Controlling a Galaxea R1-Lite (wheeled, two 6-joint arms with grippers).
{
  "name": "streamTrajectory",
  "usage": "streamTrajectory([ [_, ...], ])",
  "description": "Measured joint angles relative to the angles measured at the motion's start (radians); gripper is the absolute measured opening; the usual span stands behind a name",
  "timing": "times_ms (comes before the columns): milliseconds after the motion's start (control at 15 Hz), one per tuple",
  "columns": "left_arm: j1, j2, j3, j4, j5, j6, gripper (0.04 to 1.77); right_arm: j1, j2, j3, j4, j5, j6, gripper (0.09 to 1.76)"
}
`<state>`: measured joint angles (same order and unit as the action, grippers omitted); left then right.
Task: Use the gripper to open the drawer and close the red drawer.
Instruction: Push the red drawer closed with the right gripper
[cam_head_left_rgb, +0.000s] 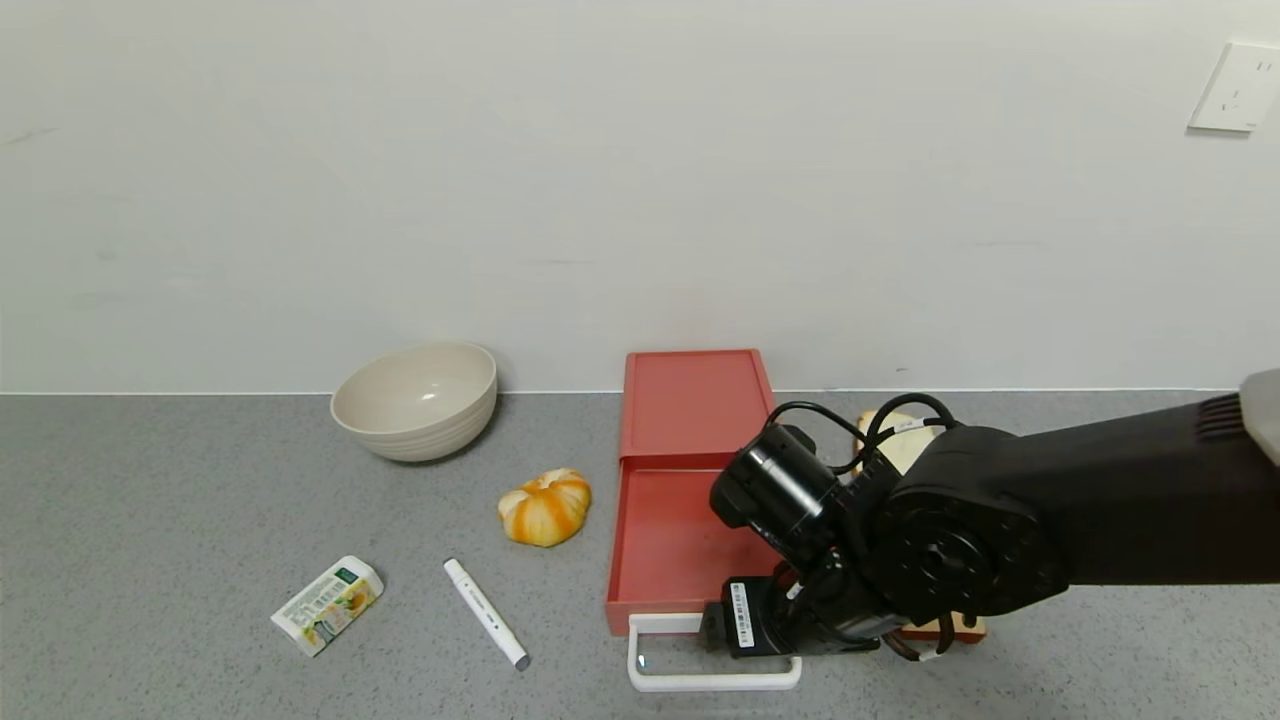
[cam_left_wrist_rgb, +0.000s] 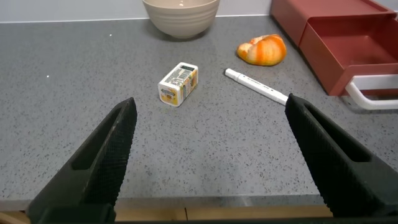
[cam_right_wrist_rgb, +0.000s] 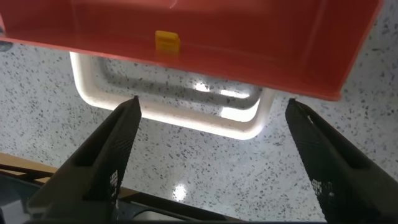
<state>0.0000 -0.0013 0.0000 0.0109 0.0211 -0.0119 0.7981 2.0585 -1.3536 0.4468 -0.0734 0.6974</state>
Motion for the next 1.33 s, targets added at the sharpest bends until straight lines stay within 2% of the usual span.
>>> streamTrajectory([
  [600,0.0,0.0,0.0,0.0,0.0,0.0,1.72,-0.007,0.049,-0.009,-0.041,-0.007,-0.001,1.71],
  [867,0.0,0.0,0.0,0.0,0.0,0.0,1.72,-0.001,0.061,-0.01,-0.073,-0.079,0.014,1.71],
  [1333,0.0,0.0,0.0,0.0,0.0,0.0,1.72,0.002,0.069,-0.012,-0.155,-0.083,0.016,1.71],
])
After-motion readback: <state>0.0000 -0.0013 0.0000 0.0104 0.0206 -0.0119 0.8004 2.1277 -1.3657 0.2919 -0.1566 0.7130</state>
